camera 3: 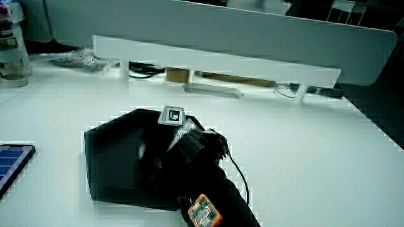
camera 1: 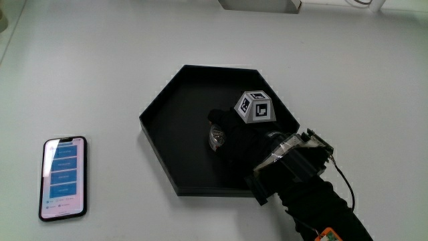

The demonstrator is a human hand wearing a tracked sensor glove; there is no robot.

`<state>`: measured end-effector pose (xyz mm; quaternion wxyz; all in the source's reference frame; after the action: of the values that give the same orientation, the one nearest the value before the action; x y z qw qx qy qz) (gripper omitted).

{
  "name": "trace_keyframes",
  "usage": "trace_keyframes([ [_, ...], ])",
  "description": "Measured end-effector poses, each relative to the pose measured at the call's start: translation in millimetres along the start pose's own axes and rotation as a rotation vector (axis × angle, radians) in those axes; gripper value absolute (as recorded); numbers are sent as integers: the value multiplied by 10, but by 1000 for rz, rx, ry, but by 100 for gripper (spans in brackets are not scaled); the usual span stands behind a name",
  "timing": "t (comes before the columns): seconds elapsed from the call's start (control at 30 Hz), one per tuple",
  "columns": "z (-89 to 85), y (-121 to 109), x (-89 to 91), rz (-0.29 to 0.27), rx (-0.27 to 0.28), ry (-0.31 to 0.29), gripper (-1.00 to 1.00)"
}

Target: Pick paper clip from plate

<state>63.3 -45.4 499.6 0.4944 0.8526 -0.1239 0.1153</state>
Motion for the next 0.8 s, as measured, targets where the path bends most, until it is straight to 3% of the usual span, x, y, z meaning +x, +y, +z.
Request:
trace_keyframes([
  [0.4,213,-138,30,15,32,10,100],
  [0.57,320,-213,124,-2,68,1,100],
  [0.63,372,-263,172,-3,71,16,100],
  [0.73,416,-265,259,-46,70,15,100],
  [0.77,430,-280,278,-30,52,33,100],
  [0.8,442,-289,317,-39,76,37,100],
])
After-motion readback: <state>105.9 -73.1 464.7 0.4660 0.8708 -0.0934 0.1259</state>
